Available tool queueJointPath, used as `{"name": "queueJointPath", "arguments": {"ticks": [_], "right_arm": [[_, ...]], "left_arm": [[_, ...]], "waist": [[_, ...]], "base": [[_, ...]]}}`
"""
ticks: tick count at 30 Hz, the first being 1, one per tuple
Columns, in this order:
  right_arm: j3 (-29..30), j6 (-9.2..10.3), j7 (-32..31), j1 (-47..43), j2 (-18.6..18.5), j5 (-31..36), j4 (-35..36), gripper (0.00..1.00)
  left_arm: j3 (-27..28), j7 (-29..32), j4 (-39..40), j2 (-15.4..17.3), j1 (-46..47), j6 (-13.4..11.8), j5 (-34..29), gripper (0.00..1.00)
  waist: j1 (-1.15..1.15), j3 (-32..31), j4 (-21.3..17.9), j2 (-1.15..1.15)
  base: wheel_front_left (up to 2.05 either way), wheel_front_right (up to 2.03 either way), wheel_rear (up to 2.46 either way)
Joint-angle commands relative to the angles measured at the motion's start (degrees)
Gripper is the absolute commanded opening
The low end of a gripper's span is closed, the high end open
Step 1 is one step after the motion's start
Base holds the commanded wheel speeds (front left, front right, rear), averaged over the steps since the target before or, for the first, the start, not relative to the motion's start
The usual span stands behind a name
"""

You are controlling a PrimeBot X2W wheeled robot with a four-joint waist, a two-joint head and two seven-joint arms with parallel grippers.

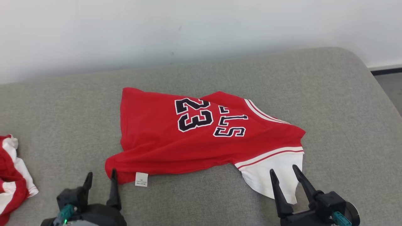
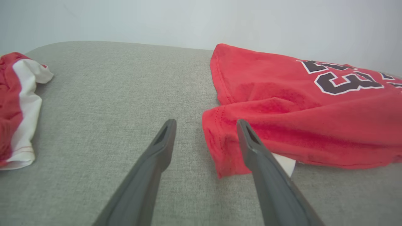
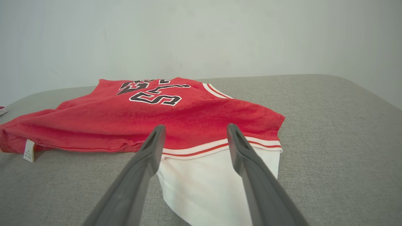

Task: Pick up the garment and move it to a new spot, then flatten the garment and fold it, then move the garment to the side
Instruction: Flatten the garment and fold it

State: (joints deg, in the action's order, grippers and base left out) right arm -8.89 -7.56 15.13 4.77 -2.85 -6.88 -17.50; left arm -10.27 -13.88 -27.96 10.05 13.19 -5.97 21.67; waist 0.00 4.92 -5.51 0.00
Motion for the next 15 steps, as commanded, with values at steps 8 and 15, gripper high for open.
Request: {"name": "queueJointPath", "arguments": {"ticks": [8, 15], "right_arm": [[3.9, 0.15, 0.0, -3.6, 0.0, 0.6, 0.0, 1.0], [6.2, 0.15, -0.1, -5.3, 0.0, 0.9, 0.1, 1.0]], "left_arm": [[3.9, -1.3, 13.1, -2.9, -9.8, 0.5, -2.8, 1.0], [8.3, -1.3, 21.7, -5.3, -17.1, 3.5, -6.1, 1.0]], "waist": [[0.0, -5.2, 3.4, 0.0], [0.0, -7.2, 4.0, 0.0]], "base": [[0.0, 0.0, 0.0], [0.0, 0.0, 0.0]]}}
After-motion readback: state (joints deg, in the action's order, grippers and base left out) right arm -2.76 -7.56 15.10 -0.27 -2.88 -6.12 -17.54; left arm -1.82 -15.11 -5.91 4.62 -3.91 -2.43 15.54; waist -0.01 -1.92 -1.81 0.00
